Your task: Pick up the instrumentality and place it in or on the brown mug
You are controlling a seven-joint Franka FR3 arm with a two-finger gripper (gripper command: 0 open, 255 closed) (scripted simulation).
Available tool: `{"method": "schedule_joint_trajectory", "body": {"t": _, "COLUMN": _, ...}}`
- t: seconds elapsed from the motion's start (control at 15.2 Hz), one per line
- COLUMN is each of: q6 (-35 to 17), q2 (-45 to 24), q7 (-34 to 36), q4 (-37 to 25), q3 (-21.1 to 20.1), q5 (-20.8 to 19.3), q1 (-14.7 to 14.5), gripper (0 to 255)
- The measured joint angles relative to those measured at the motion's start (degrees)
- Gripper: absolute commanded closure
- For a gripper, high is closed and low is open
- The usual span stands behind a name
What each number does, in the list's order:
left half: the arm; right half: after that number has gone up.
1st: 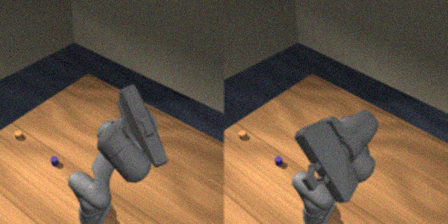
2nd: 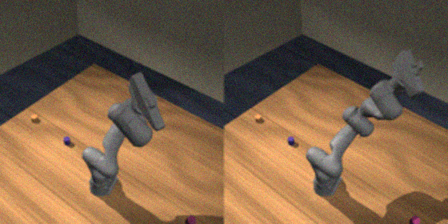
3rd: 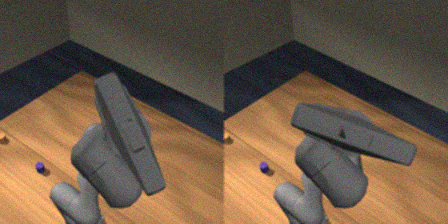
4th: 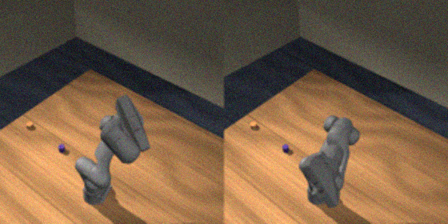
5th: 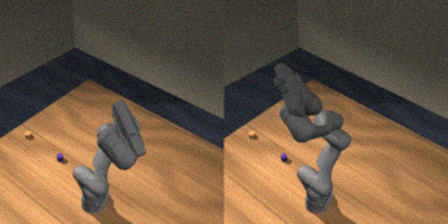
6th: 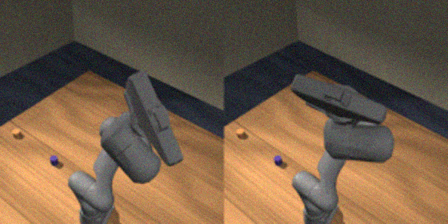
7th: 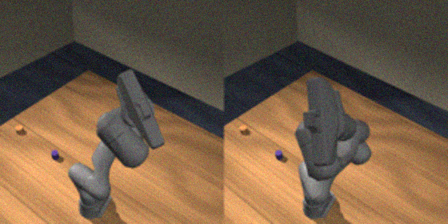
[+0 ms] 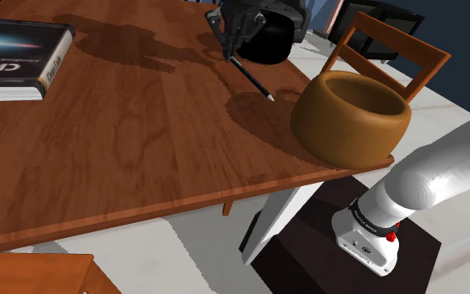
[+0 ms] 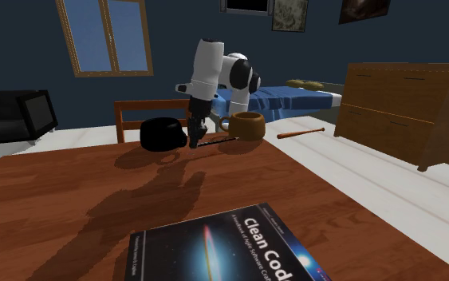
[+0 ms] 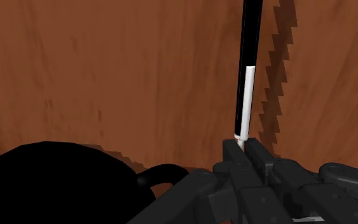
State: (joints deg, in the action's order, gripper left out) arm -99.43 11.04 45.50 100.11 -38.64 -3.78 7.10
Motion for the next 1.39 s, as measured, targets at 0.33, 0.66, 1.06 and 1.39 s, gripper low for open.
{"method": "schedule_joint_trajectory", "body": {"t": 0.33, "q6": 4.17, "q2": -1.05, "q7": -0.32, "q4": -5.03, "q3": -0.13, "q5": -0.60, "q1": 0.21, "gripper": 255}}
{"method": "schedule_joint_trajectory", "body": {"t": 0.66, "q6": 8.39, "q2": -3.22, "q7": 0.33, "q4": -10.84, "q3": -1.05, "q5": -1.97, "q1": 0.18, "gripper": 255}}
{"method": "schedule_joint_trajectory", "body": {"t": 1.06, "q6": 13.70, "q2": -6.42, "q7": 0.82, "q4": -18.49, "q3": -2.18, "q5": -4.13, "q1": -0.01, "gripper": 255}}
{"method": "schedule_joint_trajectory", "body": {"t": 1.39, "q6": 18.65, "q2": -9.56, "q7": 1.69, "q4": -25.57, "q3": -3.53, "q5": -6.55, "q1": -0.78, "gripper": 255}}
